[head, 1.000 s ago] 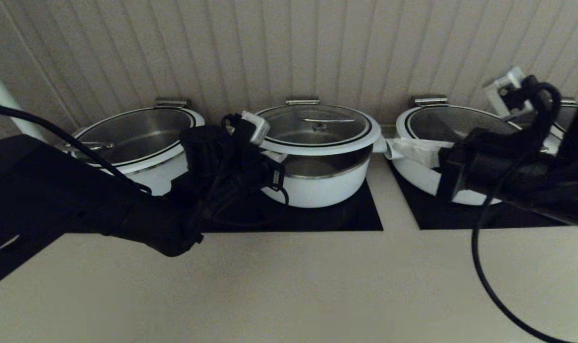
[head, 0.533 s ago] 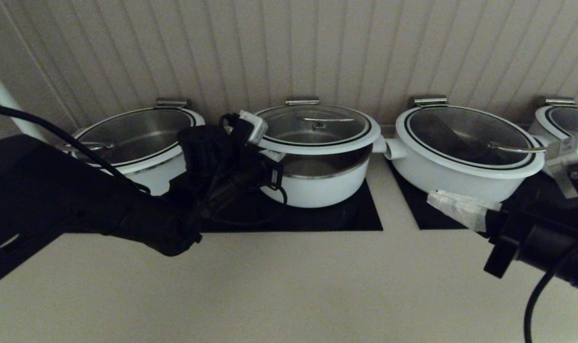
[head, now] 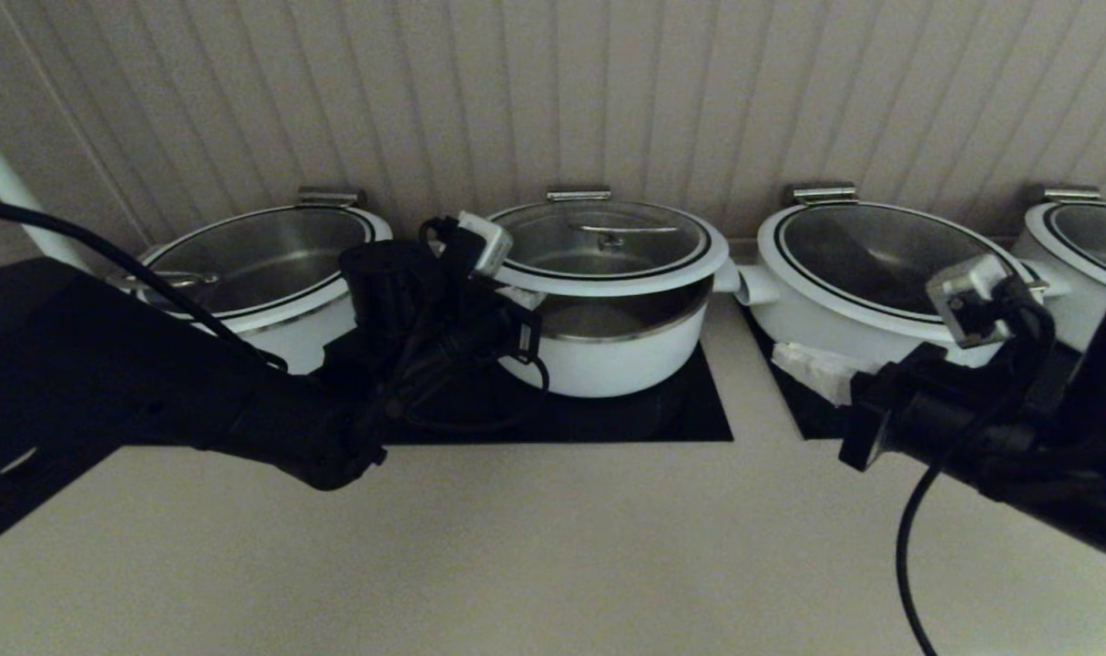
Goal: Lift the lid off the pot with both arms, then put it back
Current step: Open the pot lid completely
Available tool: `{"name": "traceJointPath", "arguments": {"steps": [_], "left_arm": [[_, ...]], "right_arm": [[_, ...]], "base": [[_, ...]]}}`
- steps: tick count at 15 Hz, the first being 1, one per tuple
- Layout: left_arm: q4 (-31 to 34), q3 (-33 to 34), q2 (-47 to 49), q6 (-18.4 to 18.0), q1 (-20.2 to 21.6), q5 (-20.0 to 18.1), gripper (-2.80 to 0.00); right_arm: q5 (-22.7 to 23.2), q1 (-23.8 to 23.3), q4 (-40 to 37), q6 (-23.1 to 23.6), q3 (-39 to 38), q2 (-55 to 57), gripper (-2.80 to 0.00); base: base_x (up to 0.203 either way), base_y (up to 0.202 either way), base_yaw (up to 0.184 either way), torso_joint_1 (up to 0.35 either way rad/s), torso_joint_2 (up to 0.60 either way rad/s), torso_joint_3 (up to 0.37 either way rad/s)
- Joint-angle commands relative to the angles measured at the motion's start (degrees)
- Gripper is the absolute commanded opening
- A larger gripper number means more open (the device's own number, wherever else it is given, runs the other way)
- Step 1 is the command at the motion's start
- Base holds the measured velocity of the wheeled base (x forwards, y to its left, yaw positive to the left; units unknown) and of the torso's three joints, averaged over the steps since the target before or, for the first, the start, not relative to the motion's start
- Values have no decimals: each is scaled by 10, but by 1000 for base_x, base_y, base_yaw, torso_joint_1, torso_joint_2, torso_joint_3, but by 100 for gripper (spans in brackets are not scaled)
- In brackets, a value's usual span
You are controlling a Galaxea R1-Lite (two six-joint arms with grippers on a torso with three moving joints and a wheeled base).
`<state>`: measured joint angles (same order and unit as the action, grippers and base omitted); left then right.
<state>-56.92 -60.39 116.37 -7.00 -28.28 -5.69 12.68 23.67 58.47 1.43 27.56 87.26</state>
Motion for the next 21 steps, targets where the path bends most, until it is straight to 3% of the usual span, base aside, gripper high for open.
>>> {"name": "traceJointPath", "arguments": {"steps": [1,7,13,17,21], "left_arm": [[-4,0,1,0,0,0,-280],[-4,5,3,0,0,0,-280],[-8,14,5,0,0,0,-280],[-21,21,7,-1,12,0,-280],[-21,18,6,-1,20,-1,-280]], "right_arm": [[5,0,7,0,26,55,-280],[17,1,79,-3,41,139,-280],[20,1,98,-1,135,196,-280],[32,0,203,1,137,246,-280],[39,1,210,1,133,244,-280]], "base": [[0,0,0,0,0,0],[0,0,0,0,0,0],[0,0,0,0,0,0],[0,0,0,0,0,0],[0,0,0,0,0,0]]}}
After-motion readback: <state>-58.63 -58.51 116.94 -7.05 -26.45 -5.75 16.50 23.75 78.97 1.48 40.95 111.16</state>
